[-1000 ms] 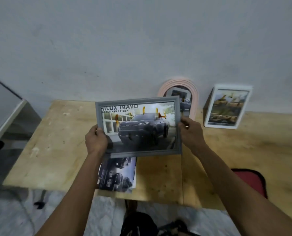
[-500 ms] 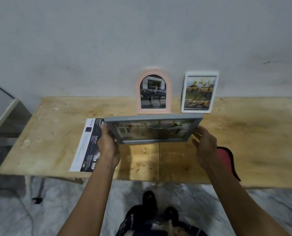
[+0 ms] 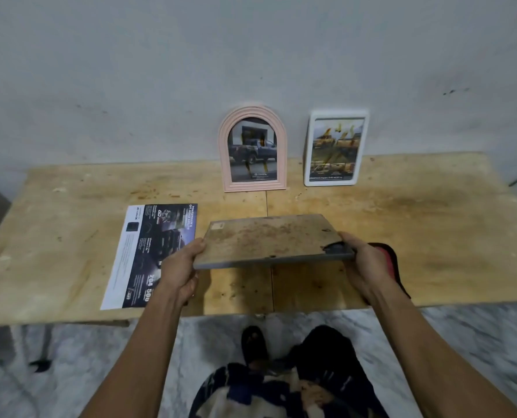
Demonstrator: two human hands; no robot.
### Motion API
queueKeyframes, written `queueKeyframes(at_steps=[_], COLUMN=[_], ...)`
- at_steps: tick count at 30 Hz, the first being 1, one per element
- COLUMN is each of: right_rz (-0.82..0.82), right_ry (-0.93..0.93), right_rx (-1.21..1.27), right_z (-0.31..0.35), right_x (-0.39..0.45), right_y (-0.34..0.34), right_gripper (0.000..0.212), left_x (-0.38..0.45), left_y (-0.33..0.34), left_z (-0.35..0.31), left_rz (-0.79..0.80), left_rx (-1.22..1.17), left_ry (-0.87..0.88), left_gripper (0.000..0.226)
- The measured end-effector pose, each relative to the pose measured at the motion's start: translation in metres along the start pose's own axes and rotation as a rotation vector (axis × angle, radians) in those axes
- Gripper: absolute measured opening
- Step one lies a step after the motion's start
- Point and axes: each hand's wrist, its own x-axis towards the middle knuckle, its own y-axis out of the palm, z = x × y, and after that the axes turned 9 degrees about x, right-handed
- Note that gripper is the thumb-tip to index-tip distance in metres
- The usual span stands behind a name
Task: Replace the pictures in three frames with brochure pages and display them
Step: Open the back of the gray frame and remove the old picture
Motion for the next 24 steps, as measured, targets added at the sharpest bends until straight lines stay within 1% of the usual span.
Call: queueKeyframes(at_steps=[2, 4, 6, 8, 11, 14, 17, 21, 24], right_rz=[0.015, -0.043, -0.079, -0.089, -0.095, -0.06, -0.027, -0.026, -0.015], right_ry=[0.038, 0.012, -0.018, -0.054, -0.128, -0.148, -0.121, -0.149, -0.17], right_rx=[-0.083, -0.166, -0.272, -0.368, -0.504, -0.634, -0.683, -0.715, -0.719], right_z=[-0.006, -0.009, -0.012, -0.018, -0.026, -0.035, -0.046, -0.054, -0.062], right_x=[0.009, 0.015, 0.017, 0.018, 0.022, 0.025, 0.03, 0.027, 0.029], right_y=[-0.009, -0.013, -0.01, -0.009, -0.018, -0.022, -0.023, -0.024, -0.027], right_gripper=[0.031, 0.024, 0.023, 0.022, 0.023, 0.025, 0.029, 0.032, 0.031], left_x=[0.004, 0.005, 0.003, 0.003, 0.012, 0.025, 0.03, 0.025, 0.022], left_y=[-0.008, -0.009, -0.001, 0.006, 0.007, 0.002, 0.002, 0.013, 0.022], left_z=[0.007, 0.011, 0.014, 0.02, 0.031, 0.044, 0.051, 0.053, 0.056], left_rz=[0.031, -0.019, -0.081, -0.117, -0.157, -0.214, -0.201, -0.147, -0.161], left_rx=[0.078, 0.135, 0.176, 0.217, 0.301, 0.487, 0.664, 0.817, 0.973], left_ry=[-0.051, -0.035, -0.006, -0.001, 0.016, 0.027, 0.025, 0.02, 0.082], left_gripper=[0.035, 0.038, 0.043, 0.042, 0.035, 0.034, 0.039, 0.064, 0.067])
